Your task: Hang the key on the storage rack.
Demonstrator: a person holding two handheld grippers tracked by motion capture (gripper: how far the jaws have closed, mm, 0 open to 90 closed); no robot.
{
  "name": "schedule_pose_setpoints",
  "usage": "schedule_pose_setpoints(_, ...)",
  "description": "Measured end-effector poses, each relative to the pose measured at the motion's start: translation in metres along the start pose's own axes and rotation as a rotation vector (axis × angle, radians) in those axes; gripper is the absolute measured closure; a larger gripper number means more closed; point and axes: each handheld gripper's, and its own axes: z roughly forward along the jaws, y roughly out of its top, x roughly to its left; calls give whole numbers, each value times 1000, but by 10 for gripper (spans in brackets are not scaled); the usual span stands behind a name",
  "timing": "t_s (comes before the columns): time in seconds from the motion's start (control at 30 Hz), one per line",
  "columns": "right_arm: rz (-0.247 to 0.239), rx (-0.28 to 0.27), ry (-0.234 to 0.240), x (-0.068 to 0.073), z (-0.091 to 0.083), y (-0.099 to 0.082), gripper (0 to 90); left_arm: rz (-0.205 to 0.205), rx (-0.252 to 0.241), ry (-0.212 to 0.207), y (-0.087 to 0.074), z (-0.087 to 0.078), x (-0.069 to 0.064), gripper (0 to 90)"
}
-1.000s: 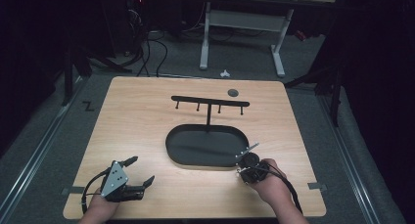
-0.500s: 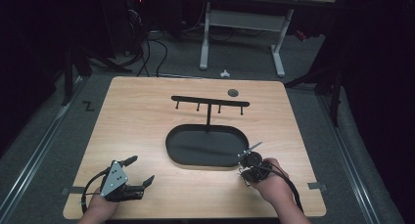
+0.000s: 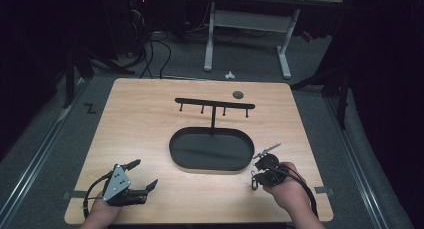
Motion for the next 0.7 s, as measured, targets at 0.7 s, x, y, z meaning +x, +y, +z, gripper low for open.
schedule_pose_setpoints(0.7, 20, 37, -11, -9, -42, 6, 882, 1, 3, 0, 0, 0, -1, 151)
